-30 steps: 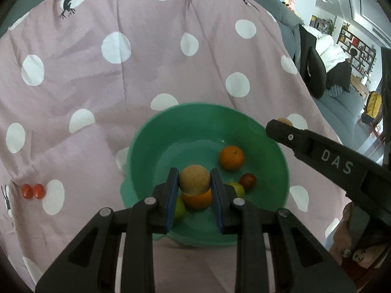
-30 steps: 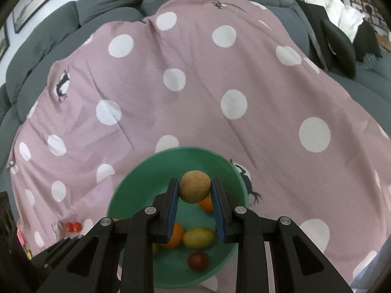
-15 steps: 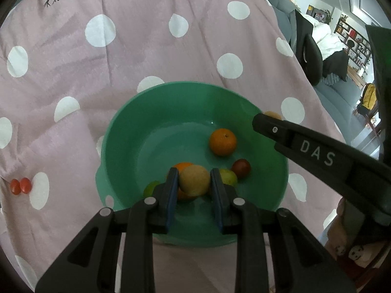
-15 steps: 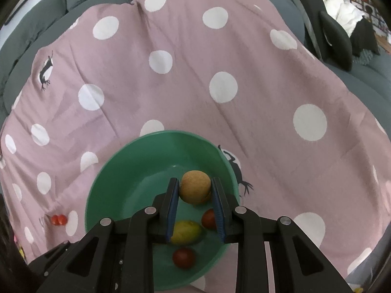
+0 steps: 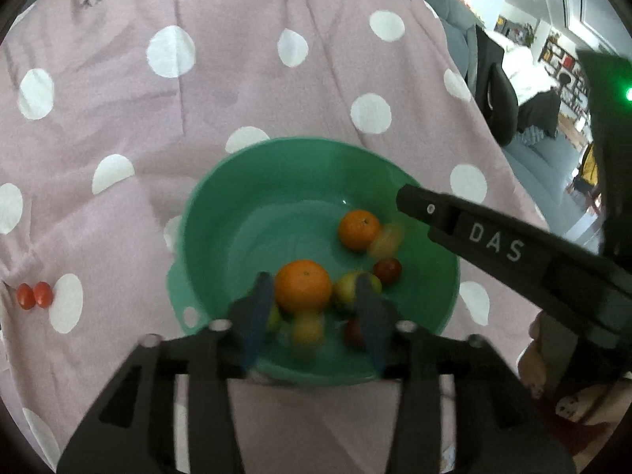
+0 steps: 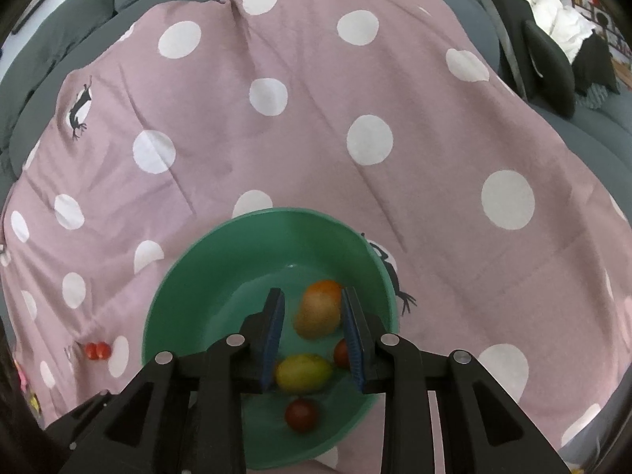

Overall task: Organize fruits
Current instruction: 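Open both grippers to drop the two fruits into the bowl, then move both open grippers to the last two red cherry tomatoes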

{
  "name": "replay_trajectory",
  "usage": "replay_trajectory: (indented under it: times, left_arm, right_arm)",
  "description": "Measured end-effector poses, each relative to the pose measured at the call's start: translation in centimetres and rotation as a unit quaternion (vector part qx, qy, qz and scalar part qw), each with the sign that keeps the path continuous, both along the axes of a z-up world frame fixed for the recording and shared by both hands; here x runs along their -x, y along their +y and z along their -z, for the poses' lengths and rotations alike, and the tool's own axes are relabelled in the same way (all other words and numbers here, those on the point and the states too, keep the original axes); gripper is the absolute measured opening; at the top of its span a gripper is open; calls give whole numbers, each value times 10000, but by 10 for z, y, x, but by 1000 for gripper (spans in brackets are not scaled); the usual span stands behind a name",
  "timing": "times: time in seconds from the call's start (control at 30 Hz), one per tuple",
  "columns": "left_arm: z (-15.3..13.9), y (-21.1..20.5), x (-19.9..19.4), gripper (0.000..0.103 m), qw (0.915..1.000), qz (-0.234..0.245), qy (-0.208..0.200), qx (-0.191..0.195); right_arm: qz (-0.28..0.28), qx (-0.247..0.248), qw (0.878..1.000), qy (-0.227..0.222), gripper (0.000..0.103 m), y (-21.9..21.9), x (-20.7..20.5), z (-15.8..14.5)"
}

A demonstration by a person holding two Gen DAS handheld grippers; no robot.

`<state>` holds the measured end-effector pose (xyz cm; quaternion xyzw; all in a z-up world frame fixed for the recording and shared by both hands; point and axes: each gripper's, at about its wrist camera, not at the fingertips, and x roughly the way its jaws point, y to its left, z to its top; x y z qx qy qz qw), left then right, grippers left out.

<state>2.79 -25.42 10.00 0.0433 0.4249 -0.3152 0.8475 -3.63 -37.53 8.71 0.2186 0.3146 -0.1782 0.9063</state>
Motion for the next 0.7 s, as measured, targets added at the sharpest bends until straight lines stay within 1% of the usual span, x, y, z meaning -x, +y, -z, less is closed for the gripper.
replay_trajectory:
  times: [0.03,0.1,0.2,0.23,0.3,0.33,0.47,0.53,0.6,0.7]
  left_arm:
    - [-3,6,0,53,10000,-40,-24,62]
    - [-9,18,0,54,9998,-161,-61,122]
    - [-16,40,-2,55,9991,-358,-121,170]
    - [-20,53,-4,56,9984,-509,-161,181]
    - [-24,72,-6,61,9970,-726,-212,151]
    - [-27,85,-9,62,9960,-852,-240,124]
    - [-32,136,-18,69,9875,-1515,-415,-78]
    - [-33,159,-22,69,9823,-1797,-488,-219]
    - [-33,185,-24,72,9767,-2079,-496,-178]
    - [-29,229,-23,76,9699,-2397,-428,79]
  right_arm:
    - [-4,29,10000,-26,41,1,0,-1]
    - [-22,52,10000,-77,48,4,1,-4]
    - [-82,95,9998,-144,49,9,1,-8]
    - [-98,121,9998,-159,49,11,0,-10]
    - [-140,143,9996,-204,49,14,-1,-12]
    - [-154,141,9995,-227,48,16,-1,-13]
    - [-203,148,9992,-307,48,22,-4,-16]
    - [-244,172,9988,-387,48,26,-6,-18]
    - [-296,183,9982,-480,48,31,-8,-20]
    - [-403,249,9970,-615,48,42,-11,-22]
